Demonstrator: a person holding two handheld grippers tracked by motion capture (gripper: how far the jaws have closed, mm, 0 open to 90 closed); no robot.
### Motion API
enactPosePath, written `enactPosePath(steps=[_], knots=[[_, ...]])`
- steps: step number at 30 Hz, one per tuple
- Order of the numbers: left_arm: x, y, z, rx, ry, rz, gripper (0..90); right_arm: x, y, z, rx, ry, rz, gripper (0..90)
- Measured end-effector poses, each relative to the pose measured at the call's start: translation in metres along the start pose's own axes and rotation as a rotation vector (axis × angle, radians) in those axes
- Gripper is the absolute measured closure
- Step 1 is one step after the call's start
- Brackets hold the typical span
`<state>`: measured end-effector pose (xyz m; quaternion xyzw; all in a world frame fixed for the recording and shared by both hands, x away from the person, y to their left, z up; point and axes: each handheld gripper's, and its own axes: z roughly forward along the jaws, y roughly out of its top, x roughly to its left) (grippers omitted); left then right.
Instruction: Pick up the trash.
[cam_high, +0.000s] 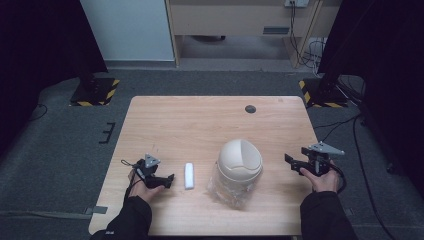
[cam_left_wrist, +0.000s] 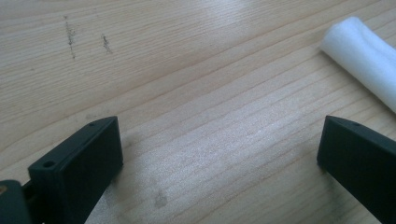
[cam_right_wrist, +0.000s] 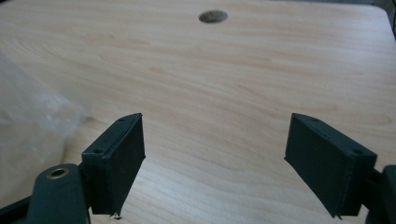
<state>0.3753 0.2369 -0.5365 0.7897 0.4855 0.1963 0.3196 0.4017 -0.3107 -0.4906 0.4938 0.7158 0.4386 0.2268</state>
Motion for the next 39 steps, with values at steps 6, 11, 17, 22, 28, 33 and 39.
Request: enactPosePath(steps=[6, 11, 17, 22, 28, 33, 39], knots=[[0.000, 0.000, 0.000, 0.001, 0.000, 0.000, 0.0, 0.008, 0.009, -0.006, -0.040, 0.017, 0.010, 18.7], [0.000, 0.000, 0.000, 0.001, 0.001, -0.001, 0.0, 0.010, 0.020, -0.012, -0.080, 0.022, 0.006, 18.2], [0.000, 0.000, 0.000, 0.000, 0.001, -0.001, 0.0, 0.016, 0.035, -0.021, -0.131, 0.041, -0.006, 17.3], [0.000, 0.000, 0.000, 0.000, 0.001, -0.001, 0.0, 0.022, 0.047, -0.028, -0.163, 0.044, -0.023, 16.9], [0.000, 0.000, 0.000, 0.000, 0.001, -0.001, 0.0, 0.031, 0.059, -0.035, -0.208, 0.059, -0.023, 16.3], [0.000, 0.000, 0.000, 0.000, 0.002, -0.001, 0.0, 0.042, 0.066, -0.037, -0.220, 0.085, -0.050, 16.2], [0.000, 0.000, 0.000, 0.000, 0.002, -0.002, 0.0, 0.059, 0.071, -0.034, -0.207, 0.136, -0.093, 16.6]])
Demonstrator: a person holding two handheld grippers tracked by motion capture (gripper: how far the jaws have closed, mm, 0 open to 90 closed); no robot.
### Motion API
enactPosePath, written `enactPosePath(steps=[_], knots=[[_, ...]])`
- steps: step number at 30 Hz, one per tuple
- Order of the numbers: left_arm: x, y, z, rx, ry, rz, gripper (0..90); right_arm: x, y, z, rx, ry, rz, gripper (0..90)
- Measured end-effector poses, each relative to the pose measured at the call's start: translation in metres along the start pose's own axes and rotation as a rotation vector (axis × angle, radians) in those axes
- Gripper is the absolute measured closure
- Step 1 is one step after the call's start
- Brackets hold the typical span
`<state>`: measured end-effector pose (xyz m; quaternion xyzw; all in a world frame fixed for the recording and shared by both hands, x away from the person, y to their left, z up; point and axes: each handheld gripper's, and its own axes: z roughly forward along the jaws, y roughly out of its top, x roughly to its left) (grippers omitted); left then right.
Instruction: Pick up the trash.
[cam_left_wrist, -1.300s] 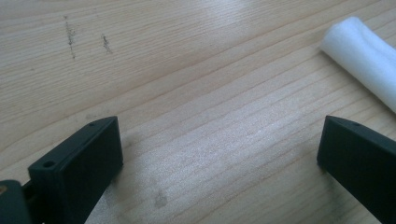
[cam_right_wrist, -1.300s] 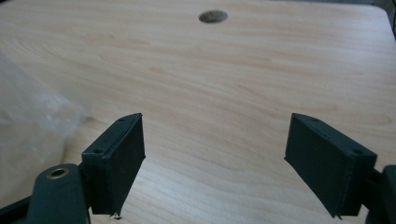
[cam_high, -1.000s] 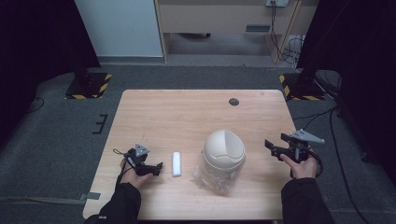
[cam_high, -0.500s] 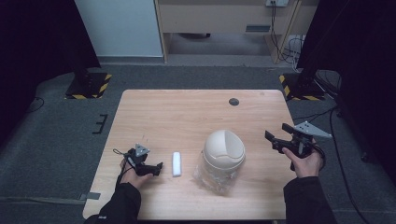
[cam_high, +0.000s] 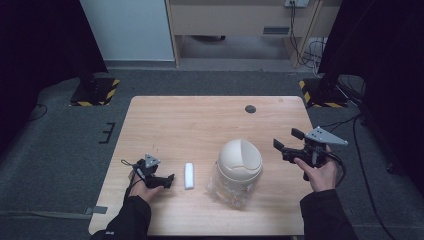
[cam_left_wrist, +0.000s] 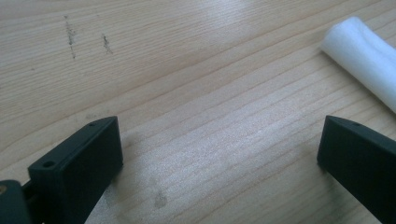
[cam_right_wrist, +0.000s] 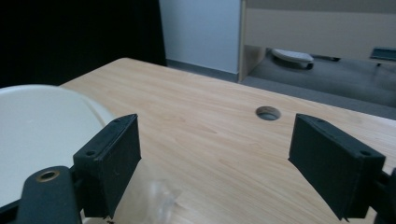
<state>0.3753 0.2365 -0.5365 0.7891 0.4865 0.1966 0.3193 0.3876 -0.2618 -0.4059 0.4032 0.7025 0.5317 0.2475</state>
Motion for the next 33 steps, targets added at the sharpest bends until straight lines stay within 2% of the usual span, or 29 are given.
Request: enactPosePath(steps=[3, 5, 9, 15, 21, 33], knots=[[0.000, 0.000, 0.000, 0.000, 0.000, 0.000, 0.0, 0.010, 0.001, 0.005, 0.020, 0.036, -0.030, 16.9], [0.000, 0.000, 0.000, 0.000, 0.000, 0.000, 0.0, 0.016, 0.000, 0.009, 0.022, 0.066, -0.025, 16.7], [0.000, 0.000, 0.000, 0.000, 0.000, 0.000, 0.0, 0.025, -0.002, 0.016, 0.052, 0.094, -0.057, 16.9], [0.000, 0.000, 0.000, 0.000, 0.000, 0.000, 0.0, 0.033, -0.009, 0.025, 0.089, 0.132, -0.063, 17.2], [0.000, 0.000, 0.000, -0.001, 0.000, 0.000, 0.0, 0.038, -0.015, 0.032, 0.134, 0.136, -0.088, 17.6], [0.000, 0.000, 0.000, 0.000, 0.004, -0.004, 0.0, 0.047, -0.024, 0.048, 0.180, 0.156, -0.099, 16.8]])
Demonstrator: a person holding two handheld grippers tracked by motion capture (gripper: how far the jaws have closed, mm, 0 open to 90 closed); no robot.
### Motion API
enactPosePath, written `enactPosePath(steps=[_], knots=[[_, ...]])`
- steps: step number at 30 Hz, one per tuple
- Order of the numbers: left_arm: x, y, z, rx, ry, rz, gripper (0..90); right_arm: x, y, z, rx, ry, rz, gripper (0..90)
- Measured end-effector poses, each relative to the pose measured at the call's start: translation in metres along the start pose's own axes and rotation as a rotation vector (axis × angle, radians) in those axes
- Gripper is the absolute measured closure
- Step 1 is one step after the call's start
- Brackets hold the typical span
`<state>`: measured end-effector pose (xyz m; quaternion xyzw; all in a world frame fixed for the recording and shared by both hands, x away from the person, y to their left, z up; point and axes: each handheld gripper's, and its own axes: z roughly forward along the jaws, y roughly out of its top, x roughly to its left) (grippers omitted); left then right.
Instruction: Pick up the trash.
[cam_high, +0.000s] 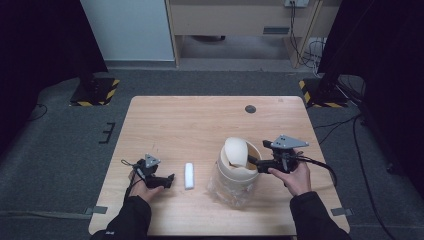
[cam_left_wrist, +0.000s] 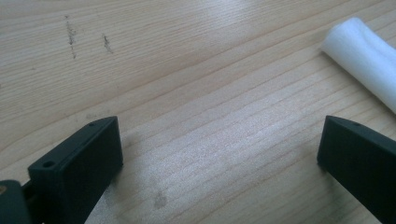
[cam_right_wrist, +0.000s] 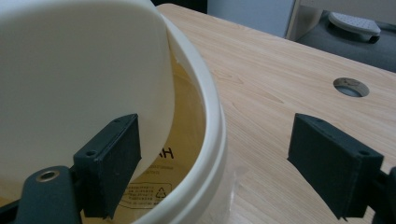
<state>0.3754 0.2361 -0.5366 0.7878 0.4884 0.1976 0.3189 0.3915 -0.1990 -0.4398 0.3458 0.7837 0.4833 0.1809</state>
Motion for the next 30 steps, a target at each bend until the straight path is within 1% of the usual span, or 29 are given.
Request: enactPosePath(steps=[6, 10, 14, 17, 20, 22, 24, 26, 28, 30], knots=[[0.000, 0.000, 0.000, 0.000, 0.002, -0.002, 0.0, 0.000, 0.000, 0.004, -0.001, 0.003, 0.006, 17.9], [-0.001, 0.001, 0.000, 0.008, 0.005, -0.007, 0.0, -0.002, 0.002, -0.002, -0.020, -0.001, 0.017, 18.6], [0.000, 0.004, 0.000, 0.028, 0.000, -0.006, 0.6, -0.008, 0.005, -0.011, -0.050, -0.017, 0.034, 18.8], [-0.001, 0.007, -0.003, 0.050, -0.002, -0.007, 5.4, -0.015, 0.006, -0.019, -0.076, -0.033, 0.057, 18.6], [-0.001, 0.010, -0.006, 0.076, -0.002, -0.003, 12.7, -0.022, 0.006, -0.028, -0.088, -0.063, 0.059, 18.8], [-0.002, 0.012, -0.007, 0.065, -0.001, -0.011, 15.3, -0.027, 0.005, -0.033, -0.097, -0.082, 0.070, 19.1], [-0.004, 0.014, -0.010, 0.039, -0.011, -0.027, 17.5, -0.032, 0.004, -0.036, -0.102, -0.096, 0.073, 19.3], [-0.007, 0.016, -0.013, 0.013, -0.026, -0.041, 20.0, -0.036, 0.002, -0.040, -0.109, -0.110, 0.086, 19.4], [-0.013, 0.018, -0.016, -0.007, -0.054, -0.061, 23.6, -0.038, -0.001, -0.042, -0.120, -0.125, 0.099, 19.4], [-0.021, 0.019, -0.019, -0.019, -0.090, -0.078, 26.7, -0.040, -0.003, -0.043, -0.120, -0.133, 0.108, 19.4]])
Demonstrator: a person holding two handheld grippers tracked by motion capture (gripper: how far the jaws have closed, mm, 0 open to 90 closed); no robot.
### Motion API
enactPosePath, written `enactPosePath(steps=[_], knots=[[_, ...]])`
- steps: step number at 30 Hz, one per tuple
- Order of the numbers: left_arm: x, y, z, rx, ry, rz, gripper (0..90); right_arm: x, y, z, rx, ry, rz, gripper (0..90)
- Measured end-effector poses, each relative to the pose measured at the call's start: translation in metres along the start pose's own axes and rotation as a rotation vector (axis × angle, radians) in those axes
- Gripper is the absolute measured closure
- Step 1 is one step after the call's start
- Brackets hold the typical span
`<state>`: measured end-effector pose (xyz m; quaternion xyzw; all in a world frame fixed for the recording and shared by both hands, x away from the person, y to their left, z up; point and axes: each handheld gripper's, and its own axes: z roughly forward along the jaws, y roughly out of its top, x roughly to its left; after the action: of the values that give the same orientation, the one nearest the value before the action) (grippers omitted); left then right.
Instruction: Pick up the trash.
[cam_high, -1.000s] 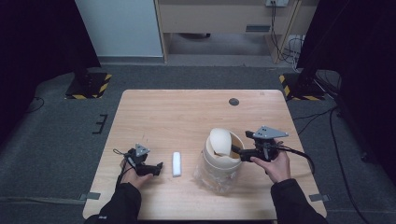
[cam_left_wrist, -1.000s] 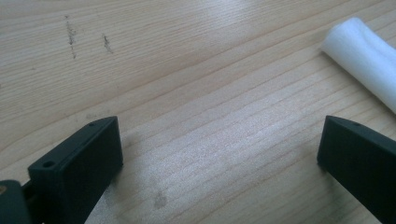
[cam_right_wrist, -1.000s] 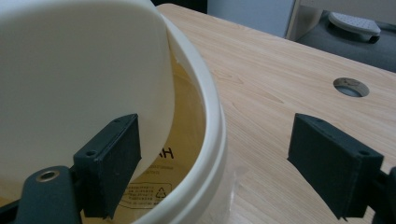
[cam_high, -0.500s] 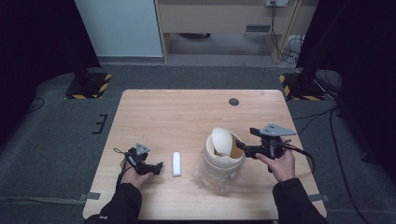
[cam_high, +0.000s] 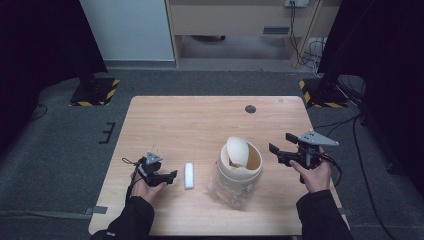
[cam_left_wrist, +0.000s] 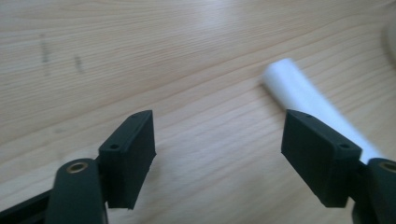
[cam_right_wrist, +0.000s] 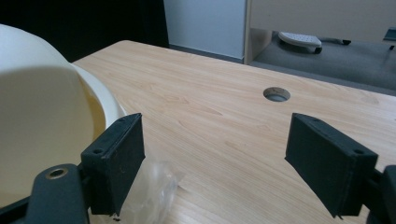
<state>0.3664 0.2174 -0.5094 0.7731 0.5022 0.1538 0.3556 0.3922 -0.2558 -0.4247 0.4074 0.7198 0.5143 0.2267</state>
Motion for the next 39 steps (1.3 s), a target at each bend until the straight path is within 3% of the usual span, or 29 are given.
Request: enactPosePath(steps=[3, 6, 11, 21, 29, 32, 39], knots=[[-0.015, 0.001, -0.003, -0.010, -0.053, -0.017, 32.0, -0.002, -0.002, 0.000, 0.010, -0.008, 0.001, 19.1], [-0.026, 0.001, -0.001, 0.010, -0.085, -0.030, 36.8, -0.004, -0.003, -0.001, 0.014, -0.015, 0.000, 18.7], [-0.039, 0.000, 0.004, 0.056, -0.111, -0.017, 43.1, -0.005, -0.004, -0.001, 0.022, -0.020, 0.001, 18.6], [-0.049, -0.002, 0.011, 0.117, -0.116, 0.012, 53.0, -0.006, -0.005, -0.001, 0.030, -0.025, -0.002, 18.7], [-0.054, -0.001, 0.016, 0.136, -0.079, 0.043, 58.5, -0.007, -0.006, 0.000, 0.036, -0.025, -0.006, 18.7], [-0.057, 0.000, 0.017, 0.140, -0.057, 0.050, 64.3, -0.007, -0.007, 0.001, 0.037, -0.025, -0.008, 18.8], [-0.061, 0.002, 0.017, 0.147, -0.073, 0.043, 80.2, -0.006, -0.007, 0.001, 0.042, -0.026, -0.007, 18.8]])
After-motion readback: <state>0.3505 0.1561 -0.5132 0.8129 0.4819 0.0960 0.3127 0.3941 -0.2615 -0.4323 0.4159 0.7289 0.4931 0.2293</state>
